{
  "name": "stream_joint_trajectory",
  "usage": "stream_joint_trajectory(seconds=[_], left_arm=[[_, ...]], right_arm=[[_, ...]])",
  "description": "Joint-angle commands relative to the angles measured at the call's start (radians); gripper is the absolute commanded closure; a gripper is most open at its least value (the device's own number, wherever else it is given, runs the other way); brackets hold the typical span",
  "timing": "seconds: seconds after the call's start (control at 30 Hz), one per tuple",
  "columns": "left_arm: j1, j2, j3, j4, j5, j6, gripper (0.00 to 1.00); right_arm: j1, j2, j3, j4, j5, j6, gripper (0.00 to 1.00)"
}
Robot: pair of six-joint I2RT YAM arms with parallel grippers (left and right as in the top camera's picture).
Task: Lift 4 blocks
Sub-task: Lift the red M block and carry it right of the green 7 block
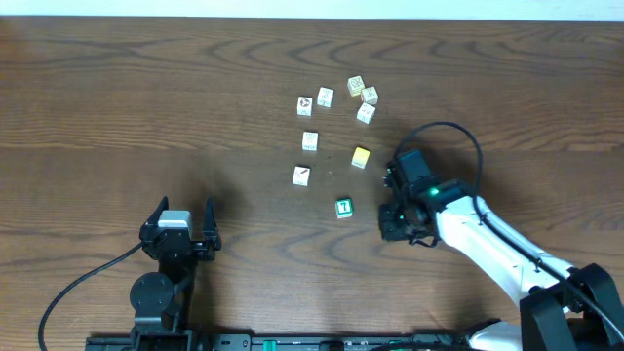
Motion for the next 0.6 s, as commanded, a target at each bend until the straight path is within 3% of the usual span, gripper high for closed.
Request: stream_joint_trajectory(seconds=[0.0, 0.57], left_arm=[[0.006, -0.005, -0.014, -0.039, -0.001, -0.005, 0.26], [0.006, -0.005, -0.014, -0.039, -0.001, -0.005, 0.26]], right_arm=[[0.043, -0.011, -0.005, 0.028, 0.031, 0.013, 0.77], [0.058, -0.009, -0.005, 0.133, 0.120, 0.013, 0.68]])
